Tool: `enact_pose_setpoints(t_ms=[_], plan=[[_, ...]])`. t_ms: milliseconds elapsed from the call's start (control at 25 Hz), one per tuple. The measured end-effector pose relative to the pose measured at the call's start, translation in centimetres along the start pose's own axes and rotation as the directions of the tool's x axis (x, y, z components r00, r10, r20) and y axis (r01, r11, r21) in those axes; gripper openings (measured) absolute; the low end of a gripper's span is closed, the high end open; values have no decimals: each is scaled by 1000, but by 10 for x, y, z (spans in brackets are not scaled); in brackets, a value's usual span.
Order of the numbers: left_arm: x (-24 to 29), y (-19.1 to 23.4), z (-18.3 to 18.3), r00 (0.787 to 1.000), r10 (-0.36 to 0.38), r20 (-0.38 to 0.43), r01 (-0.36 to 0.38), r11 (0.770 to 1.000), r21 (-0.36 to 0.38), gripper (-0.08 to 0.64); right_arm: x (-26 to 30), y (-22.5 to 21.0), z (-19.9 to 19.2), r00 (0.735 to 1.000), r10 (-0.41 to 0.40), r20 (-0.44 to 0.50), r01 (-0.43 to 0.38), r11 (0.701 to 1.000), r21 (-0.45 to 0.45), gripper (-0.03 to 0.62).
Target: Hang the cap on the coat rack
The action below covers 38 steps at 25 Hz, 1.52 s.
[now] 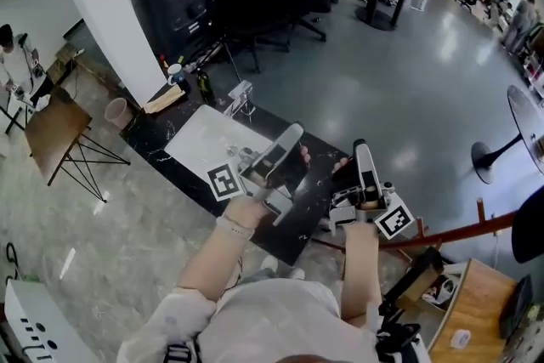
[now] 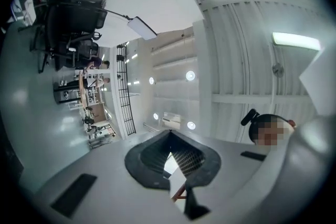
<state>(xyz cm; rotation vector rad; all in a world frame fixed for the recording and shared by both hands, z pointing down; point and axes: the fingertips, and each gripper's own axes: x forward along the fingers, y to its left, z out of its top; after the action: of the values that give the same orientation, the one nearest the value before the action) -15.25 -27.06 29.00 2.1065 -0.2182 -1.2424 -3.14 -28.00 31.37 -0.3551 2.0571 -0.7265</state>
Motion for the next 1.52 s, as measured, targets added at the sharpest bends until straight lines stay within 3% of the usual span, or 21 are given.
enact_pose_setpoints(t_ms=[240,440,760,1160,1520], plan=[[-55,-5,39,991,83,103,-92,992,90,9,23,-14,-54,992,30,-124,-21,997,70,67],[-85,-3,51,982,131,139,-151,978,144,9,31,-26,-88,981,38,-192,-15,993,121,67],[-125,3,51,958,200,207,-233,961,149,9,27,-35,-138,952,50,-301,8,983,186,67],[-138,14,41,946,229,229,-266,952,148,9,21,-44,-153,930,54,-364,17,982,190,64],[-134,15,36,948,225,224,-257,958,130,9,19,-45,-151,930,39,-366,28,984,175,58]])
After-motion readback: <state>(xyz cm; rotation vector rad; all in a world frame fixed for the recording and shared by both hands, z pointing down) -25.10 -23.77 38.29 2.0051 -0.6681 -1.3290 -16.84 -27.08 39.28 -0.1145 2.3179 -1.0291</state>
